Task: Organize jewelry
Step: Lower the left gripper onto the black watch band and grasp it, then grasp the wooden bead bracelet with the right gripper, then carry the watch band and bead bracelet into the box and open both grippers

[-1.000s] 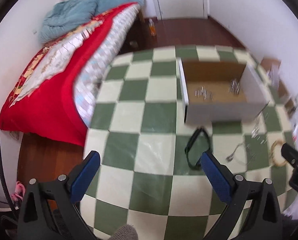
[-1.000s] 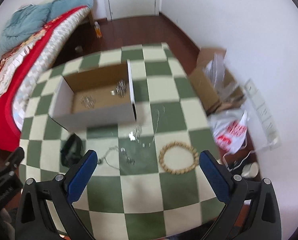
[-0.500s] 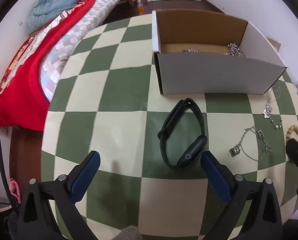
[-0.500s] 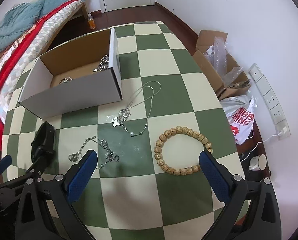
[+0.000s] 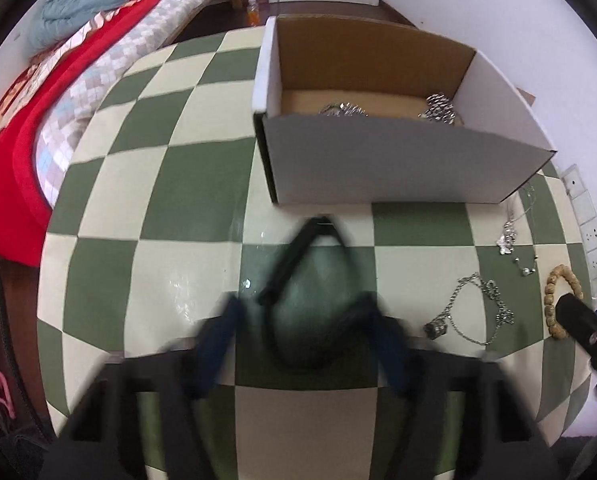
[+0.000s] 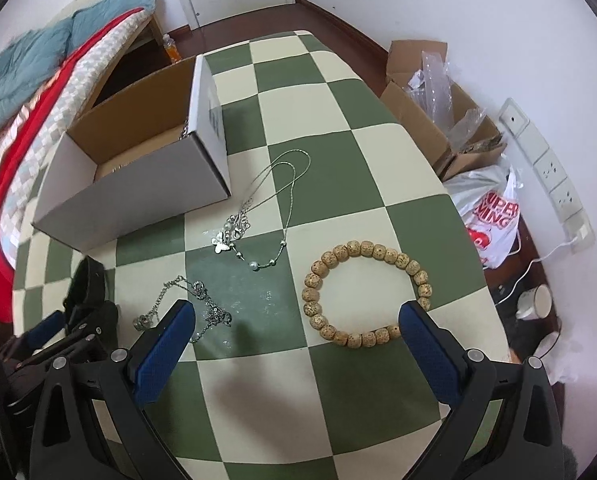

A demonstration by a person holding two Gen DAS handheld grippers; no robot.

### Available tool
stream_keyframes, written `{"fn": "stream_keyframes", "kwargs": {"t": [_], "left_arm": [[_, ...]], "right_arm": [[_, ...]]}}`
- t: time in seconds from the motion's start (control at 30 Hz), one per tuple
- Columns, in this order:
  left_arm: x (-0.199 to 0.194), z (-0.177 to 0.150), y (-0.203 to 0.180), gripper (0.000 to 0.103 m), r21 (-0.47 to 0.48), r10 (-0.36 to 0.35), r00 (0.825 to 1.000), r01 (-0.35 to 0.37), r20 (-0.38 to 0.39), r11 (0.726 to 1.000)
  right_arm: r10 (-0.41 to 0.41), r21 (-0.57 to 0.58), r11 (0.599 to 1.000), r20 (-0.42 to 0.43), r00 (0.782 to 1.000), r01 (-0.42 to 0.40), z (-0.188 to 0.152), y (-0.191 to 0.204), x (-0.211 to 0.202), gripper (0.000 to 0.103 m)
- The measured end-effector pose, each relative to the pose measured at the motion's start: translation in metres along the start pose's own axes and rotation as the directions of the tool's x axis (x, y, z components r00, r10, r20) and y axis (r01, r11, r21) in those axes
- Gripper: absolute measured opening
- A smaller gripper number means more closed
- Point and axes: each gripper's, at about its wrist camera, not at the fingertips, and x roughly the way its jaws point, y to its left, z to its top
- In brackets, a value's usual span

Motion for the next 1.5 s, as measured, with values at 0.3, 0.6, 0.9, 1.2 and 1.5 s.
{"fn": "stream_keyframes", "kwargs": {"t": [0.3,0.6,0.9,1.2,1.5], "left_arm": [[-0.007,-0.014,0.024,0.038,-0.066,0.016,0.999,-0.019,-0.035,0.998],[-0.009,-0.017,0.027,0.038,-0.084,0.029,0.999,-0.032,-0.038,0.996],[-0.008,-0.014,0.022,0.038,-0.069,0.05,0.998,-0.052,-0.039,0.996],[-0.021,-0.01,0.023,0.038,-0.06,0.043,0.998,-0.045,-0.034,0.997],[-0.08,0.015,0.021,0.038,-0.068,-0.008,0.998,0.012,0.062,0.998]], "right_arm": [[-0.007,0.157,0.988,-0.027,1.0,0.011,0.001,-0.048,0.0,0.103],[-0.09,0.267,0.958,-0.06,0.994,0.103,0.01,-0.075,0.022,0.091],[-0.174,0.115,0.978,-0.03,0.984,0.177,0.008,-0.063,0.022,0.01],[-0.093,0.068,0.993,0.017,0.996,0.092,0.004,-0.045,0.001,0.009],[-0.008,-0.013,1.0,0.149,0.989,0.01,0.02,-0.005,-0.065,0.009]]}}
